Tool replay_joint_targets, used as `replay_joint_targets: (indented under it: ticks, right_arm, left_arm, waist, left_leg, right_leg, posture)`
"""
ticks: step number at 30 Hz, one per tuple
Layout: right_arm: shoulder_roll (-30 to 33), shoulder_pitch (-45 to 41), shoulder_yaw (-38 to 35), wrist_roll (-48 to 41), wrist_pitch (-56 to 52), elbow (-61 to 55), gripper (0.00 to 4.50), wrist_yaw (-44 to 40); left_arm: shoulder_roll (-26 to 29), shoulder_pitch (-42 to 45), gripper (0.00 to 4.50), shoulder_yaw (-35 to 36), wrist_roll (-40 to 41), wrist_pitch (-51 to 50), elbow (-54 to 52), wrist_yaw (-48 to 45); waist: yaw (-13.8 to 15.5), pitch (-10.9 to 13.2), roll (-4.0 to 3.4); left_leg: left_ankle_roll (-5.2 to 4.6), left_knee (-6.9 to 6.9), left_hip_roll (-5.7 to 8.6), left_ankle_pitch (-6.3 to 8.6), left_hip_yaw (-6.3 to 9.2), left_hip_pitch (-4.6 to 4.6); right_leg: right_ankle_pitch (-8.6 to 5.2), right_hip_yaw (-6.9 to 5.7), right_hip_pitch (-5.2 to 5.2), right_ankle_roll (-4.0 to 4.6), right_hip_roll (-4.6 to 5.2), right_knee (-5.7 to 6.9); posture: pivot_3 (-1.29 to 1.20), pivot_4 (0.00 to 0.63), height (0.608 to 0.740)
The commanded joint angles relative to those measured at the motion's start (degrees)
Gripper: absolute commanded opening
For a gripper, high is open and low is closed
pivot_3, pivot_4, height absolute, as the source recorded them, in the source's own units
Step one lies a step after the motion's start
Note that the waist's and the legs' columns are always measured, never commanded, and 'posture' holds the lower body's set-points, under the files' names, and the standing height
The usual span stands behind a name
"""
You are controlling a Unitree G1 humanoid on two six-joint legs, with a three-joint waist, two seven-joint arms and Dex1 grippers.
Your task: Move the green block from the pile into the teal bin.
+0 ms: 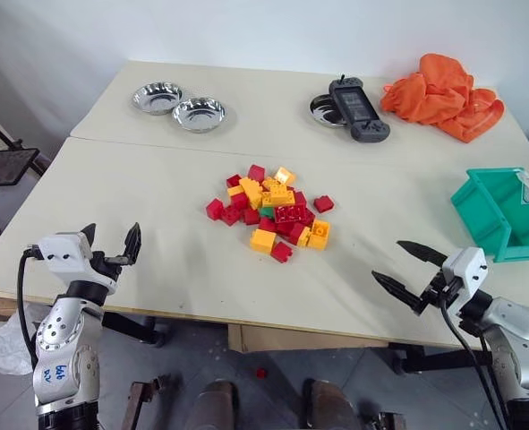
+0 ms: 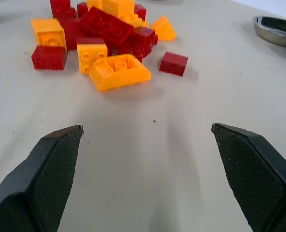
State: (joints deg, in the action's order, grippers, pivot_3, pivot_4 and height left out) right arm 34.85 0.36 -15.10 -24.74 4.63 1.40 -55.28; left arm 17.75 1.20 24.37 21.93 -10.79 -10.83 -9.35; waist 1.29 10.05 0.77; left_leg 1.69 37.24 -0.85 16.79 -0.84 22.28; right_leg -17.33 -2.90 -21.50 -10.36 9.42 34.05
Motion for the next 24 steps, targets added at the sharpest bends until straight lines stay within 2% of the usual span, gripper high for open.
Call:
replay_joint_targets:
  ticks: [1,4,6,7,9,12,16,20,22,24]
  right_arm:
    - [-0.4,-0.3,-1.1,-1.1,1.0,-1.6,4.46,0.5]
    - [-0.9,-1.7,-0.8,-2.7,0.0,-2.6,4.46,0.0]
    - [-0.5,-3.6,-0.1,-5.0,-2.8,-4.8,4.46,-0.8]
    - [-0.3,-4.6,0.3,-6.0,-4.2,-5.9,4.29,-1.1]
    - [0.7,-6.3,1.6,-7.6,-7.9,-7.9,3.82,-2.3]
    - [2.8,-8.2,5.5,-7.1,-12.4,-11.0,2.8,-4.4]
    - [3.3,-11.6,11.9,-4.7,-17.1,-14.5,1.39,-4.1]
    - [-0.5,-17.8,21.3,-0.2,-23.4,-16.1,0.03,0.2]
    - [-6.1,-22.9,27.7,3.7,-26.5,-13.9,0.03,3.8]
    - [-10.0,-26.4,30.9,6.8,-27.8,-11.6,0.03,6.4]
  left_arm:
    - [0.6,1.0,4.5,1.0,0.4,0.3,-1.0,0.2]
    - [2.3,1.8,4.5,-0.3,3.0,1.3,-2.6,-5.7]
    - [6.2,1.6,4.5,-2.7,3.0,1.9,-3.2,-12.7]
    - [8.2,1.6,4.5,-3.8,3.2,1.9,-3.1,-16.2]
    - [12.6,1.8,4.5,-5.2,3.8,2.6,-2.1,-23.2]
    - [17.9,3.0,4.5,-6.5,4.4,3.3,-0.4,-31.3]
    - [19.8,5.3,4.5,-6.7,5.0,2.9,1.5,-34.8]
    - [19.4,6.1,4.5,-7.8,5.5,1.5,1.3,-37.1]
    - [19.1,5.6,4.5,-9.2,5.3,1.2,1.0,-38.2]
    - [18.8,5.5,4.5,-9.8,5.3,1.0,1.0,-38.6]
  waist:
    - [0.0,0.0,0.0]
    - [0.0,0.0,0.0]
    - [-0.2,0.0,-0.02]
    - [-0.4,0.0,-0.02]
    - [-0.6,0.0,-0.04]
    - [-0.6,0.0,-0.05]
    - [-0.6,0.0,-0.06]
    - [-1.4,0.0,-0.05]
    - [-1.9,0.0,-0.05]
    - [-2.2,0.0,-0.08]
  left_leg:
    - [0.0,0.01,0.0,0.0,0.0,0.0]
    - [-0.01,0.01,0.0,0.01,0.0,0.0]
    - [0.0,0.01,0.0,0.01,-0.02,0.0]
    - [0.0,0.01,0.0,0.0,-0.03,-0.01]
    - [0.0,0.0,-0.03,0.0,-0.03,-0.03]
    - [0.0,-0.02,-0.03,0.01,-0.01,-0.02]
    - [-0.03,-0.03,-0.03,0.03,-0.01,-0.02]
    - [-0.02,-0.01,-0.04,0.03,-0.01,-0.02]
    - [-0.02,-0.01,-0.06,0.03,-0.01,-0.03]
    - [0.02,0.0,-0.07,0.01,0.0,-0.03]
  right_leg:
    - [0.0,0.0,0.0,0.0,0.0,0.0]
    - [0.0,0.0,0.0,0.0,0.0,-0.01]
    - [0.0,0.0,0.0,0.0,0.0,0.01]
    - [0.0,0.0,-0.01,0.01,0.0,0.02]
    - [-0.02,0.0,-0.01,0.04,-0.02,0.04]
    - [-0.03,-0.01,-0.02,0.06,-0.02,0.04]
    - [-0.03,-0.01,-0.02,0.06,-0.02,0.03]
    - [-0.03,-0.01,-0.04,0.06,-0.02,0.07]
    - [-0.03,-0.01,-0.07,0.06,-0.03,0.13]
    - [-0.05,-0.01,-0.13,0.09,-0.03,0.23]
  posture:
    - [0.0,0.15,0.74]
    - [0.0,0.15,0.74]
    - [0.0,0.15,0.74]
    - [0.0,0.15,0.74]
    - [0.0,0.15,0.74]
    - [0.0,0.15,0.74]
    - [0.0,0.15,0.74]
    - [0.0,0.15,0.74]
    - [0.0,0.15,0.74]
    - [0.0,0.15,0.74]
